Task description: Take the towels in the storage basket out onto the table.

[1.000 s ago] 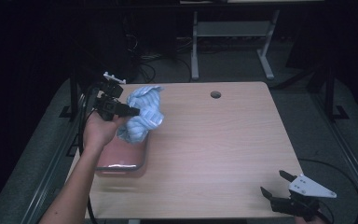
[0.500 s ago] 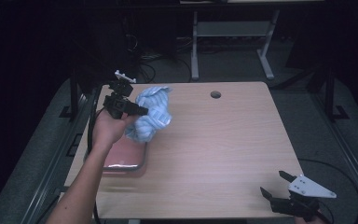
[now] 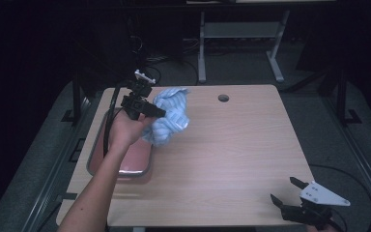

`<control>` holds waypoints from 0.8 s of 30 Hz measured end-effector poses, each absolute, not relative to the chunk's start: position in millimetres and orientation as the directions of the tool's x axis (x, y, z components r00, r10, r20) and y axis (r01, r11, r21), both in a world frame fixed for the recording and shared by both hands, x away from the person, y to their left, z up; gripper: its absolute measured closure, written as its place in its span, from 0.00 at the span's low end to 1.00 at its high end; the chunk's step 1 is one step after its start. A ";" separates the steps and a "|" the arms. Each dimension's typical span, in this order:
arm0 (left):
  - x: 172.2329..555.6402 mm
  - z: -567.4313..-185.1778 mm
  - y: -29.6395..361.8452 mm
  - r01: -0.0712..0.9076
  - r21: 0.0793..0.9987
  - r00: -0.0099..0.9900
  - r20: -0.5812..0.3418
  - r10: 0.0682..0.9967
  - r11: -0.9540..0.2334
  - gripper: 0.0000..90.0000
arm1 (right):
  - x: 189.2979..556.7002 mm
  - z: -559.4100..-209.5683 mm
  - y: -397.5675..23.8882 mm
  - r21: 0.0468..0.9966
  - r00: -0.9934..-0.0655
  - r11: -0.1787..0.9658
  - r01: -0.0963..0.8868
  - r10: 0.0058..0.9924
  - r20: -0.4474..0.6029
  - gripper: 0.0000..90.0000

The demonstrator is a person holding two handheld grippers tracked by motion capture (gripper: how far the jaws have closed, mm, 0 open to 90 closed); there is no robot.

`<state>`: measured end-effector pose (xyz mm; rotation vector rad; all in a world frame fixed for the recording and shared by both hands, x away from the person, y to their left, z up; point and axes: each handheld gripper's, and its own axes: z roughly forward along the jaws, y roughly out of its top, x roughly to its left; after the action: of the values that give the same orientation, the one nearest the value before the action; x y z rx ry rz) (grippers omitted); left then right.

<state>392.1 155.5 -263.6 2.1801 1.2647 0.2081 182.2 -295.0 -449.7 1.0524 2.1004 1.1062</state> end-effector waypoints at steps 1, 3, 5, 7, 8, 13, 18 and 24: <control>392.6 -264.0 152.7 0.738 0.569 0.533 -0.162 0.830 -0.363 0.74 | 182.1 -449.8 -294.9 0.849 -0.550 0.359 0.387 0.829 -0.100 0.15; 393.6 -264.6 148.6 0.736 0.567 0.540 -0.160 0.826 -0.371 0.74 | 182.0 -450.0 -295.1 0.849 -0.550 0.358 0.388 0.829 -0.098 0.15; 394.6 -265.3 143.8 0.735 0.564 0.545 -0.163 0.822 -0.376 0.74 | 181.9 -450.7 -294.6 0.849 -0.551 0.356 0.389 0.829 -0.096 0.15; 395.8 -265.1 138.4 0.733 0.563 0.552 -0.164 0.818 -0.382 0.74 | 181.8 -451.0 -294.5 0.847 -0.552 0.362 0.389 0.828 -0.101 0.15; 396.1 -264.6 136.7 0.731 0.562 0.555 -0.162 0.816 -0.386 0.74 | 181.9 -450.9 -294.6 0.848 -0.552 0.361 0.387 0.828 -0.101 0.15; 397.9 -262.0 125.1 0.723 0.567 0.570 -0.163 0.806 -0.396 0.74 | 182.3 -451.1 -295.7 0.849 -0.557 0.364 0.383 0.824 -0.103 0.15; 399.8 -261.1 113.4 0.713 0.567 0.589 -0.165 0.791 -0.413 0.74 | 182.0 -451.1 -296.3 0.849 -0.552 0.358 0.389 0.828 -0.096 0.15; 403.6 -263.4 104.5 0.708 0.571 0.598 -0.173 0.783 -0.415 0.74 | 182.1 -450.7 -300.6 0.854 -0.542 0.341 0.392 0.836 -0.085 0.15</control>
<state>403.6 104.5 -263.4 2.2173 1.1745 0.1587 182.1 -300.6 -450.7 1.0703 2.0882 1.1192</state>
